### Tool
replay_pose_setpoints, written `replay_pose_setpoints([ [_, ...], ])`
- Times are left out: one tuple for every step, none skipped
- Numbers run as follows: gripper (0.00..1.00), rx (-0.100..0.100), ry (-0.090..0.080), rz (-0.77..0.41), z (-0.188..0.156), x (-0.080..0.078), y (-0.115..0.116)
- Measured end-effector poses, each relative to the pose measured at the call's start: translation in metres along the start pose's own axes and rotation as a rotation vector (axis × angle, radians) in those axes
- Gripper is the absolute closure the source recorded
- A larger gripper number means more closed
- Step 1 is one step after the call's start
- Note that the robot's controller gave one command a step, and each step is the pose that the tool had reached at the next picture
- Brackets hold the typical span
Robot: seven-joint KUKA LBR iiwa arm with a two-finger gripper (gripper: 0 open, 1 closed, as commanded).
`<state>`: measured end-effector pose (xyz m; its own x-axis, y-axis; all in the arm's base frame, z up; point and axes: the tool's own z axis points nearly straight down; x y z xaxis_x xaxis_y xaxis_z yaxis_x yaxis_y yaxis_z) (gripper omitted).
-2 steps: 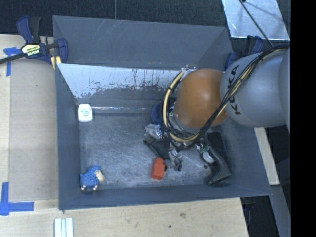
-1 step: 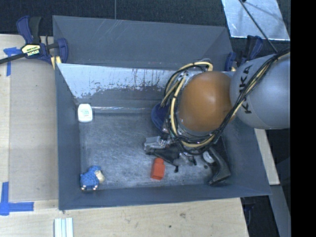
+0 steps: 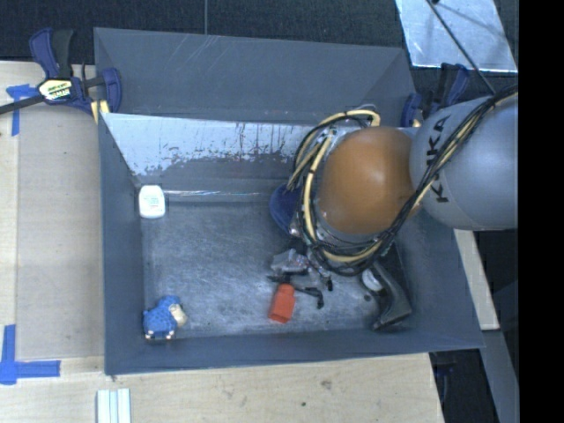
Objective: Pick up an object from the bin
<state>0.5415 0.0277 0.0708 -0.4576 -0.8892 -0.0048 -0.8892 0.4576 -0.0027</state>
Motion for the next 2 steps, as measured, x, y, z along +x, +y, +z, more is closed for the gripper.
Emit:
replay_pose_setpoints([
  [1.00,-0.001,0.003,0.193,0.000,-0.007,-0.027],
  [1.00,0.008,-0.002,0.242,-0.130,0.004,-0.031],
])
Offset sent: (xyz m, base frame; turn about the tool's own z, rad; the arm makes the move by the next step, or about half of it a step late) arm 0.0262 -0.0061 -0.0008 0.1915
